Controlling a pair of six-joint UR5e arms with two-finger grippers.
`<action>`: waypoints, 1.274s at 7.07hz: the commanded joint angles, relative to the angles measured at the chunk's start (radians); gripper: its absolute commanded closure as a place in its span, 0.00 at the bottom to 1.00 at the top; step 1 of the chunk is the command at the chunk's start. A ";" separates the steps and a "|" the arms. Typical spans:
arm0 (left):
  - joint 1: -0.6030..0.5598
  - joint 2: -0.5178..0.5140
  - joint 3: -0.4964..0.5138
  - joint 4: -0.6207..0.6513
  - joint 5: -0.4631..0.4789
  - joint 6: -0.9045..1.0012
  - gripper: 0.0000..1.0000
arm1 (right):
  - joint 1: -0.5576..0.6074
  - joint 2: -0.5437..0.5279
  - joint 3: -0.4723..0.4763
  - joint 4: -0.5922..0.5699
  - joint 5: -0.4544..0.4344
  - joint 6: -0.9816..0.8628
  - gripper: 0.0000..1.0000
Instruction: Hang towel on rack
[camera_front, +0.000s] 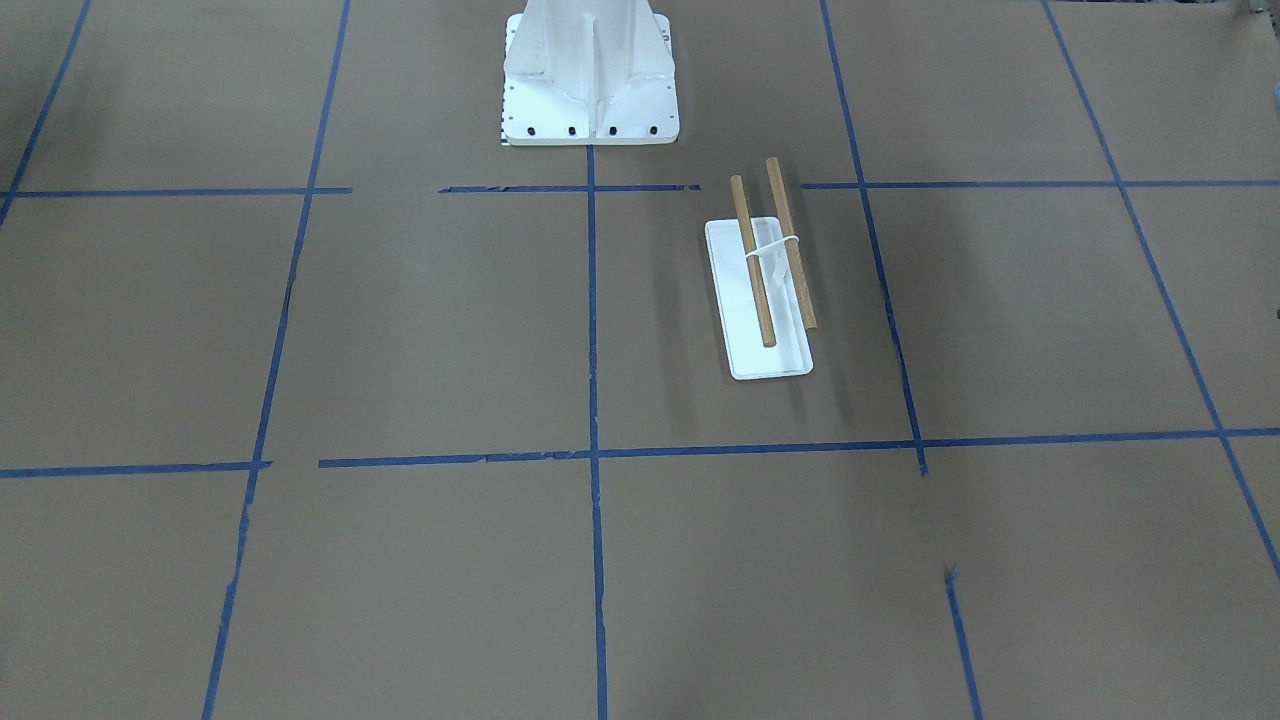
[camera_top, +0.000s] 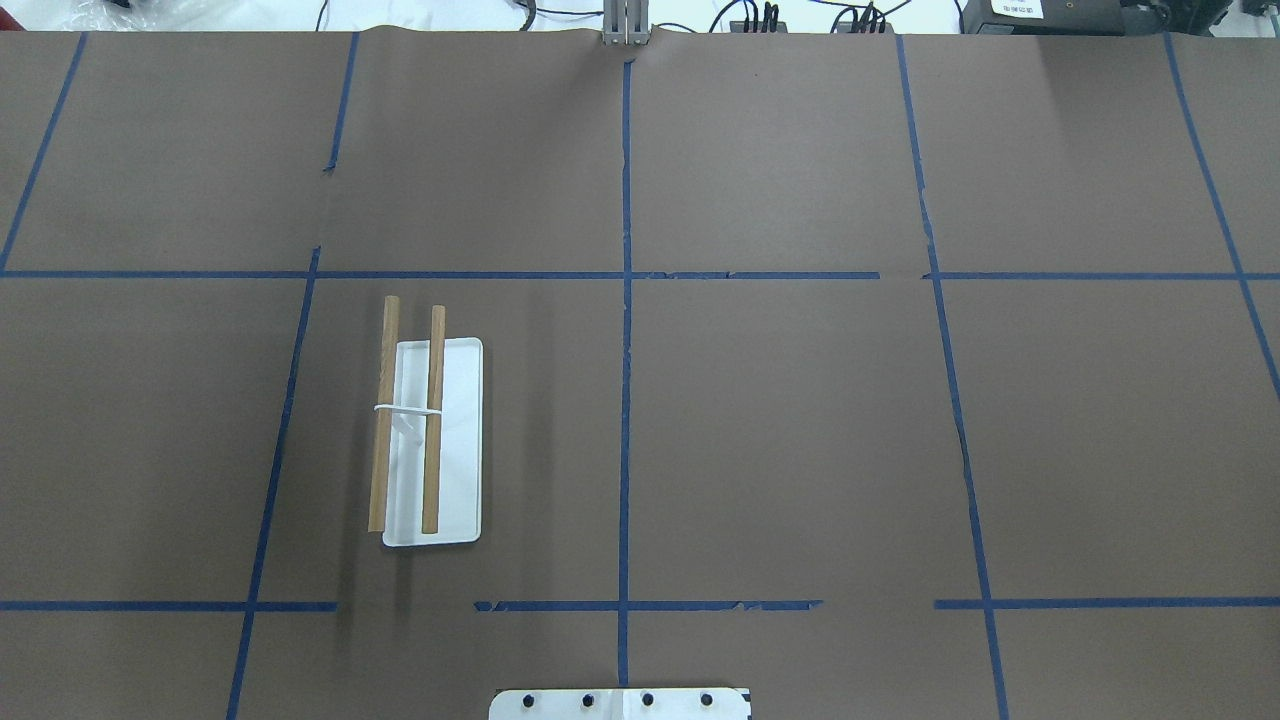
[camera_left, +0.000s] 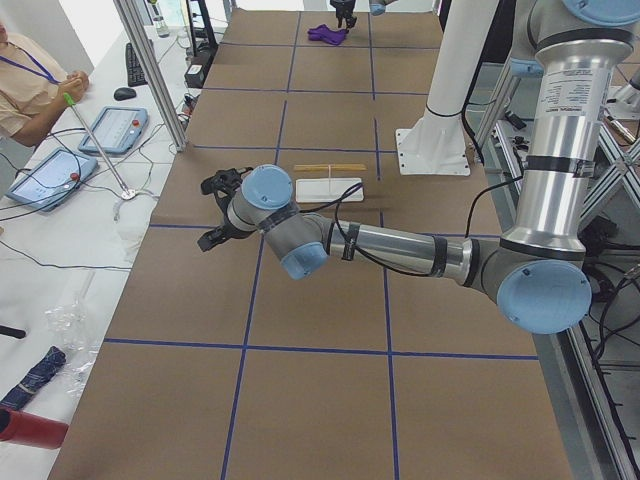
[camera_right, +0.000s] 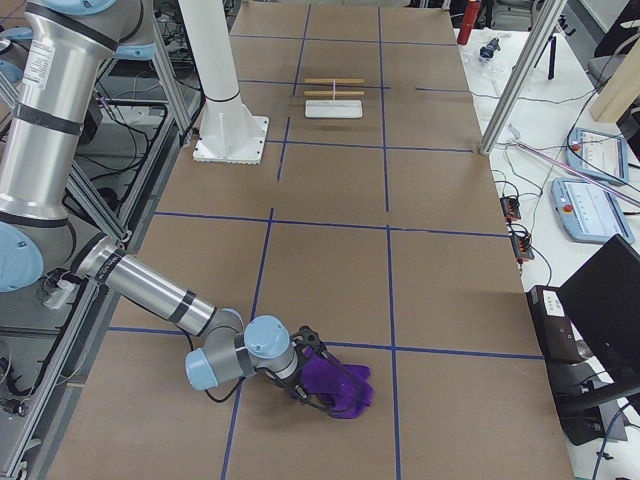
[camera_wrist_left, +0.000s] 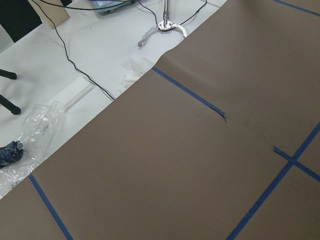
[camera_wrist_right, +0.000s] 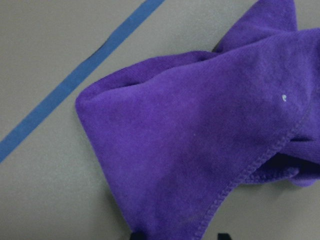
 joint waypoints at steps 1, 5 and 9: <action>0.000 0.000 -0.001 0.000 0.001 0.000 0.00 | 0.000 -0.001 -0.001 0.008 0.001 -0.009 1.00; 0.000 0.001 -0.005 0.000 0.001 -0.003 0.00 | 0.014 0.010 0.075 0.013 0.021 -0.073 1.00; 0.006 -0.013 -0.030 -0.043 0.005 -0.237 0.00 | 0.034 0.203 0.574 -0.570 0.094 0.073 1.00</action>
